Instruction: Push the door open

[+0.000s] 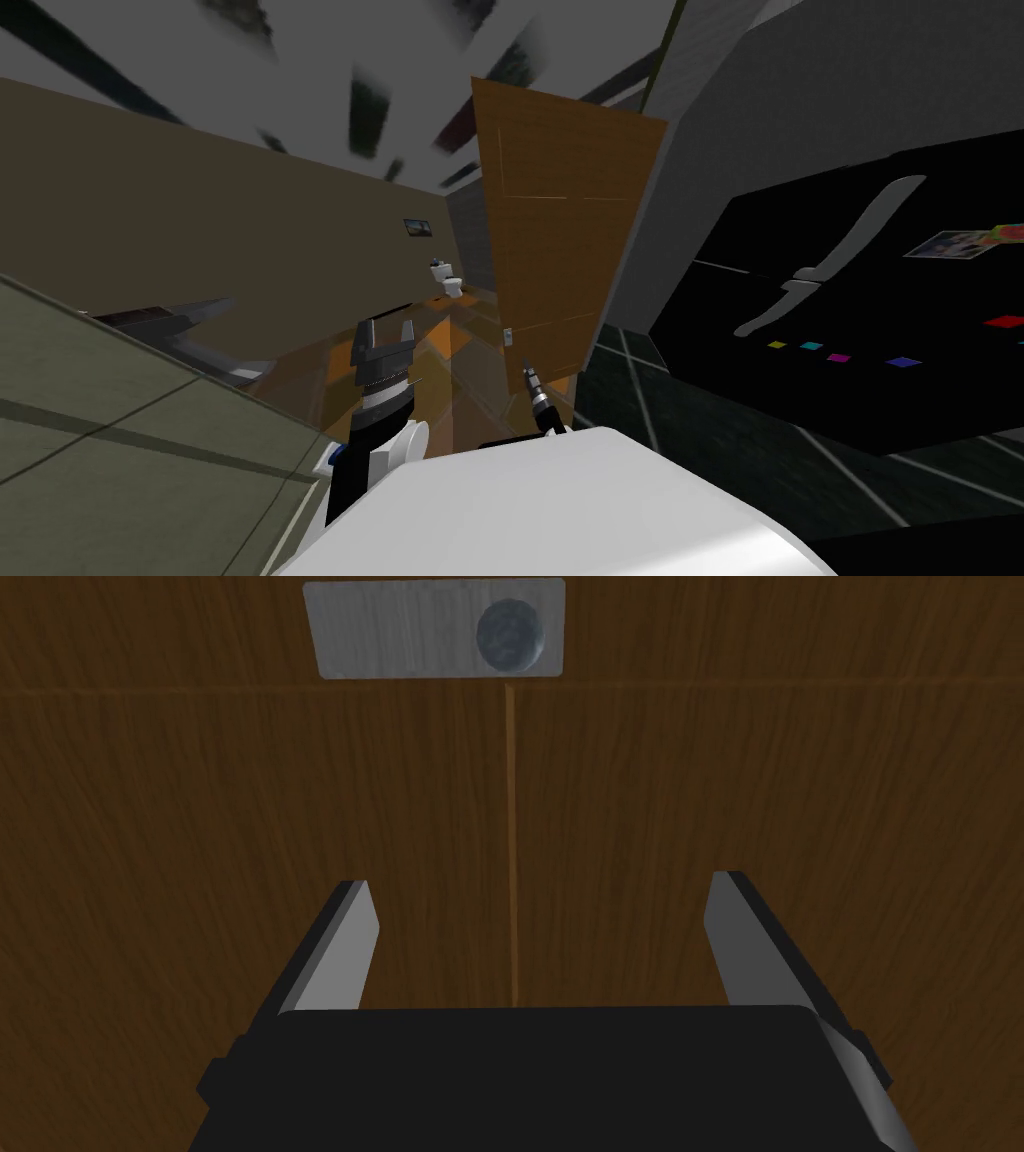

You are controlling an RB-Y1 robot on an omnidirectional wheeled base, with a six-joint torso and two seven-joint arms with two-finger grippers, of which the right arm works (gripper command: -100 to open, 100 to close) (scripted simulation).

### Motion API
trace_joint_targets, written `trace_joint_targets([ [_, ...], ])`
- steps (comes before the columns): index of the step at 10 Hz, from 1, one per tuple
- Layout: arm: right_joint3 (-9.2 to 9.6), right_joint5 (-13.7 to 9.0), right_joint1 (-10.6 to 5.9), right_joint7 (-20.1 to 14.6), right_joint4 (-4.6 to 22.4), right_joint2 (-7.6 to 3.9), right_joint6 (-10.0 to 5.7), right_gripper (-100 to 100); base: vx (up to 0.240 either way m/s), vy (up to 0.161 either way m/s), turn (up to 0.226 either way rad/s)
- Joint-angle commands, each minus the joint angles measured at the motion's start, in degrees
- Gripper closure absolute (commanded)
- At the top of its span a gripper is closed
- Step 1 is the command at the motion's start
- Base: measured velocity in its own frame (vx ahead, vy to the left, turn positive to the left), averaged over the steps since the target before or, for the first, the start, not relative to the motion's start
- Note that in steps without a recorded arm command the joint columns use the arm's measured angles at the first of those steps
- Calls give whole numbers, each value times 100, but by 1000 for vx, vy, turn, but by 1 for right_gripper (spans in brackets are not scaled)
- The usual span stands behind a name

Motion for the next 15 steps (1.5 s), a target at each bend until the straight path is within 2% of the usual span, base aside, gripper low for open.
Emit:
trace_joint_targets([
  [1, -30, -2, -37, -7, 43, -113, -15, -100, 224, 31, 31],
  [3, -63, -3, -69, -17, 77, -178, -25, -100, 229, 43, 17],
  [5, -99, -4, -103, -27, 115, -189, -35, -100, 216, 52, 22],
  [7, -134, -4, -136, -37, 151, -145, -46, -100, 186, 97, 23],
  [10, -194, -6, -193, -54, 214, 94, -64, -100, 214, 88, 25],
  [11, -174, -2, -152, -50, 171, 30, -55, -100, 79, 24, -13],
  [12, -174, -2, -152, -50, 171, 30, -55, 100, -18, -1, 8],
  [15, -174, -2, -152, -50, 171, 30, -55, 100, -19, -7, 6],
])
